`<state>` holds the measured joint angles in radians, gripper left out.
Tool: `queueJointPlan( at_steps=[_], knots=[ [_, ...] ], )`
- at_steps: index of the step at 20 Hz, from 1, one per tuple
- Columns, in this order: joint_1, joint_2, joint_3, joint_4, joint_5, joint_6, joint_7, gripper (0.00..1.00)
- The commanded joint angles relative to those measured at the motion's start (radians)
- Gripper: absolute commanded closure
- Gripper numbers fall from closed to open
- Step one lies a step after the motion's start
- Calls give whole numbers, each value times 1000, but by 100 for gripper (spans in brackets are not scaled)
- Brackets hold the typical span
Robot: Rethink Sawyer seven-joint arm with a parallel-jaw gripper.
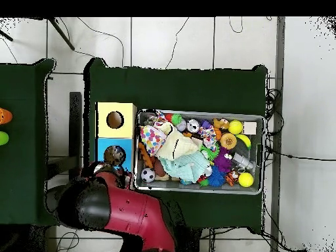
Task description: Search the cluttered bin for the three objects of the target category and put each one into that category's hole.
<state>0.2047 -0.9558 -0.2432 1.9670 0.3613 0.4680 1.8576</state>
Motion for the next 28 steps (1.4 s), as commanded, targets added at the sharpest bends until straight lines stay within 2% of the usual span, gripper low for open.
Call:
queueJointPlan(
  at_steps=[1,2,6,12,16,21,23,28],
  knots=[
    [-214,76,92,94,-21,50,-2,0],
    [-265,111,107,76,-28,62,-28,0],
    [-477,233,250,51,-74,-43,-184,0],
    [-555,185,328,79,-136,-48,-144,0],
    [-542,169,315,54,-175,-26,-62,0],
    [-480,212,287,4,-233,-85,17,0],
    [-459,225,275,-5,-241,-101,47,0],
    [-469,257,280,-43,-230,-75,57,0]
  ],
)
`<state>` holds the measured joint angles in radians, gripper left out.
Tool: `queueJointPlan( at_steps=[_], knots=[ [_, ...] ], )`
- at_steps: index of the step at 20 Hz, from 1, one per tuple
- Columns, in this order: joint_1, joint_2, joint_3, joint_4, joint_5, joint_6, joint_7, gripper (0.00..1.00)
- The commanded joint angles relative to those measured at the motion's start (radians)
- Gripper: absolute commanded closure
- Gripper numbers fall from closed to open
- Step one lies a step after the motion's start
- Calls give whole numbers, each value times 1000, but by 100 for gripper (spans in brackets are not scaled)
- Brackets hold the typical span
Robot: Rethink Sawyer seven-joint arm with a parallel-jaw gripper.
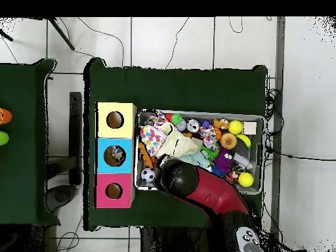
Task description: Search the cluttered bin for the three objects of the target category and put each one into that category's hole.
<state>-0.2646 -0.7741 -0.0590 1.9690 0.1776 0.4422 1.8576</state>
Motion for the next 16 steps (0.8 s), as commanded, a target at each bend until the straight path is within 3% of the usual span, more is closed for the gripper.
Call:
queueJointPlan(
  at_steps=[1,11,16],
  knots=[
    [-7,81,99,-53,-46,-41,52,0],
    [-58,127,115,-180,-67,106,-8,0],
    [-71,107,137,-156,-37,114,25,0]
  ],
)
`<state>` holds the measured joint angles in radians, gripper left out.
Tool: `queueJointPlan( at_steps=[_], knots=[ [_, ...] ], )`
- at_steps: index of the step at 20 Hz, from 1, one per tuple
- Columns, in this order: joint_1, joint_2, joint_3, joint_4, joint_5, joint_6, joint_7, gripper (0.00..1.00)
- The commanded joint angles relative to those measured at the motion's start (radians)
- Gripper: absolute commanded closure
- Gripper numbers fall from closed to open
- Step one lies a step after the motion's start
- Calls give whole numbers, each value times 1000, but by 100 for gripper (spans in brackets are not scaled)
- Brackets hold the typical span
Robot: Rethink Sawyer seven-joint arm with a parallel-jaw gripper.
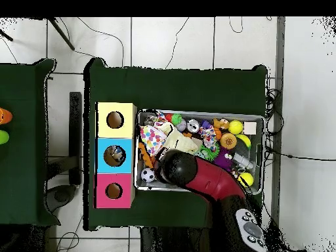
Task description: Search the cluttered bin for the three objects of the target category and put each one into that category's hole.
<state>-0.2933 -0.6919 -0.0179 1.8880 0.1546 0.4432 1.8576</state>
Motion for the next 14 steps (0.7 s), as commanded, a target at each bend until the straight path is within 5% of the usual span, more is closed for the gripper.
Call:
queueJointPlan(
  at_steps=[1,14],
  knots=[
    [-40,18,96,-71,-11,119,31,0],
    [11,59,72,-127,-34,109,58,0]
  ],
)
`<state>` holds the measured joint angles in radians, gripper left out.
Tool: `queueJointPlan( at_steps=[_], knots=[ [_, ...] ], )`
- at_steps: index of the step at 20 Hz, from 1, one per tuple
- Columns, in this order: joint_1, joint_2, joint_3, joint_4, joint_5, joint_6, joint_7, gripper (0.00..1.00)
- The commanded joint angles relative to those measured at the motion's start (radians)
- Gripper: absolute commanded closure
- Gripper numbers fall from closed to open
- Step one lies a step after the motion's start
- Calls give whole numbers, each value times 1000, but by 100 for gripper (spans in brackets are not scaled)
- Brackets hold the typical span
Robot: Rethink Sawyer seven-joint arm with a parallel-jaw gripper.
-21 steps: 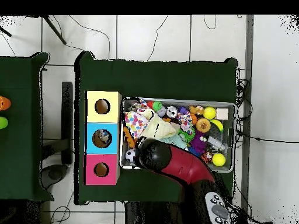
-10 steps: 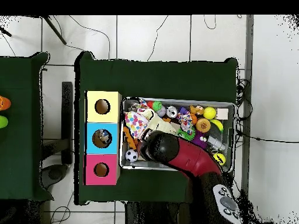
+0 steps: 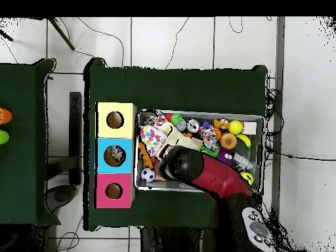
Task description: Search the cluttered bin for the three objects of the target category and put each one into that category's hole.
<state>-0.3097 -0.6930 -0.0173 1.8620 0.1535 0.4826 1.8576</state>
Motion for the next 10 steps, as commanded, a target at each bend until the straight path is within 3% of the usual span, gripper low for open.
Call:
queueJointPlan(
  at_steps=[1,5,10],
  knots=[
    [35,81,65,-114,-46,47,53,0],
    [32,154,66,-136,-84,-57,28,0],
    [-12,228,84,-190,-124,-92,-22,0]
  ],
)
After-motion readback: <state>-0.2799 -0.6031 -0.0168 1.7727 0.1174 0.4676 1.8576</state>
